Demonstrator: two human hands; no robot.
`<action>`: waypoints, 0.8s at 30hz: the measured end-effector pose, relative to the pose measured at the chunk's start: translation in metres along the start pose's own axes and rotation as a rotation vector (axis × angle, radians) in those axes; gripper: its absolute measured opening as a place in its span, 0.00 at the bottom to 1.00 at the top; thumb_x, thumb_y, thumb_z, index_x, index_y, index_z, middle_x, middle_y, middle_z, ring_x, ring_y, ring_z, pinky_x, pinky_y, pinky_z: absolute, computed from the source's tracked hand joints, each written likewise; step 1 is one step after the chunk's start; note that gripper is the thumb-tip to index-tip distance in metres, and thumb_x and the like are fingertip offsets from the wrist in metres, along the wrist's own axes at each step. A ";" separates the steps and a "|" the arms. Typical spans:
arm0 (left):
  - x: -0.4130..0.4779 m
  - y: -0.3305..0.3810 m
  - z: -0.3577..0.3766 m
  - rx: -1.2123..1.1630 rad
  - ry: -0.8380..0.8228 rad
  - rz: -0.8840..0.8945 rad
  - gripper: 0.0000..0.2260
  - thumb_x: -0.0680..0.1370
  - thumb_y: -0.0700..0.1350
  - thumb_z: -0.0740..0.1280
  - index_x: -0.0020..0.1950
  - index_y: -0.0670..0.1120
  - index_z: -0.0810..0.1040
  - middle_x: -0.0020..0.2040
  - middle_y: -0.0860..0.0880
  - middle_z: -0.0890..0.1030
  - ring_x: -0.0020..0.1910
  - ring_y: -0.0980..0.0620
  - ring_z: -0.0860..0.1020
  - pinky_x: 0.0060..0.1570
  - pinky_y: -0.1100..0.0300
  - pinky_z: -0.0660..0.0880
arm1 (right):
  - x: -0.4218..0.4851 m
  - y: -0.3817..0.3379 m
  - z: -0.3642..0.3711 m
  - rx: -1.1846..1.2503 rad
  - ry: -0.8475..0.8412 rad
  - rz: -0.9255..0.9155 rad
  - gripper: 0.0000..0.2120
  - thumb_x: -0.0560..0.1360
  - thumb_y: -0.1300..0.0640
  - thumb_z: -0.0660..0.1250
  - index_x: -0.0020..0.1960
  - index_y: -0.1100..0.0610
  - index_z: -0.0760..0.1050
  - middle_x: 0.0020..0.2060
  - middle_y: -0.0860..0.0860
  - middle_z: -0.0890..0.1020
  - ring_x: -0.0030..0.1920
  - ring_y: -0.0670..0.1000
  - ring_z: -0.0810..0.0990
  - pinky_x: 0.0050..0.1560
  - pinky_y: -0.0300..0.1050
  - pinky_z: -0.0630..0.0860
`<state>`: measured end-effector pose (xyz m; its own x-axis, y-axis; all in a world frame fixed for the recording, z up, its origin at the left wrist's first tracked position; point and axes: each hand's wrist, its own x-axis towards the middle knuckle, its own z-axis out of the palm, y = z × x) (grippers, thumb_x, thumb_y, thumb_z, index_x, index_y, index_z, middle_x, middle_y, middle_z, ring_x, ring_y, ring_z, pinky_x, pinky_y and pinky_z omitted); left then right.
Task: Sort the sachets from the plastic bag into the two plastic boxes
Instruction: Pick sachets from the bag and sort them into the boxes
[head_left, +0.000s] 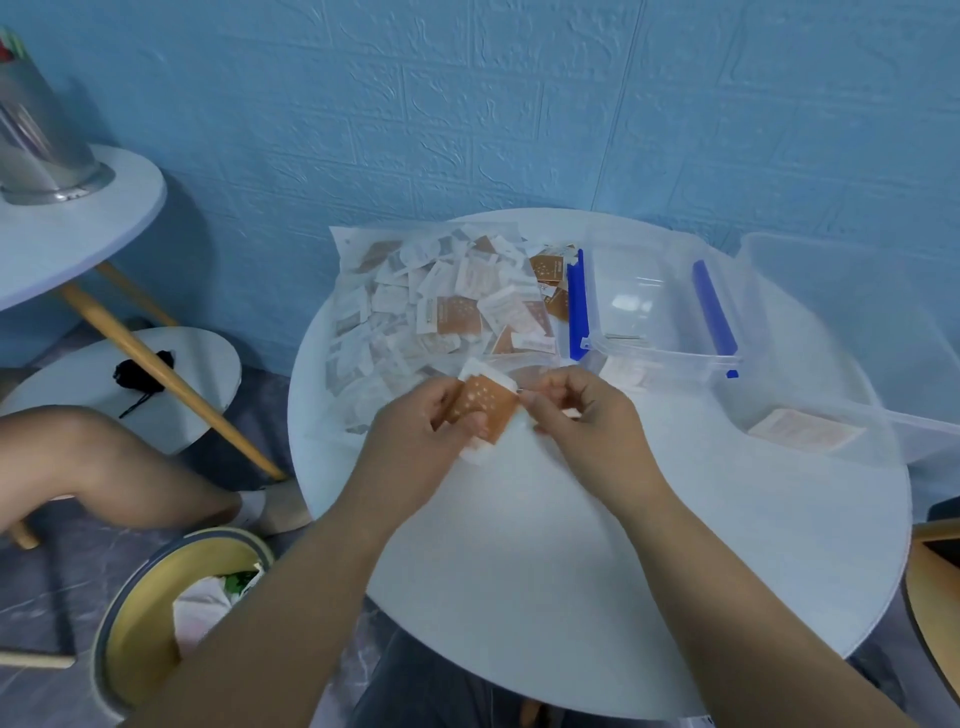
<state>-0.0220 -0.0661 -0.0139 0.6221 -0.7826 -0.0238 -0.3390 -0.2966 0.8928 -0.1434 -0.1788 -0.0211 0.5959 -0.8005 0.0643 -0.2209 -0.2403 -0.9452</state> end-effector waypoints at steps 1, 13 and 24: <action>0.006 0.001 -0.004 0.114 0.045 0.047 0.06 0.76 0.45 0.67 0.53 0.50 0.77 0.47 0.53 0.81 0.47 0.53 0.79 0.48 0.59 0.75 | 0.002 0.001 -0.001 -0.128 0.014 -0.114 0.04 0.74 0.59 0.68 0.48 0.55 0.80 0.41 0.45 0.82 0.42 0.42 0.79 0.43 0.32 0.76; 0.062 0.029 0.000 0.372 0.266 0.318 0.07 0.79 0.42 0.61 0.55 0.42 0.73 0.48 0.45 0.80 0.46 0.45 0.76 0.37 0.62 0.63 | 0.027 0.019 0.008 -0.972 -0.178 -0.407 0.21 0.79 0.55 0.57 0.71 0.58 0.64 0.71 0.52 0.66 0.60 0.58 0.71 0.59 0.50 0.71; 0.048 0.015 -0.003 0.302 0.261 0.304 0.09 0.79 0.42 0.61 0.59 0.43 0.73 0.44 0.53 0.74 0.42 0.55 0.71 0.37 0.70 0.61 | 0.020 0.025 0.016 -0.857 -0.245 -0.487 0.16 0.75 0.54 0.60 0.61 0.53 0.76 0.64 0.49 0.76 0.52 0.58 0.75 0.51 0.50 0.74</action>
<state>0.0045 -0.1063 -0.0009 0.6062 -0.7069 0.3646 -0.6973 -0.2518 0.6711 -0.1247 -0.1916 -0.0490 0.8894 -0.3989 0.2231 -0.3337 -0.9003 -0.2795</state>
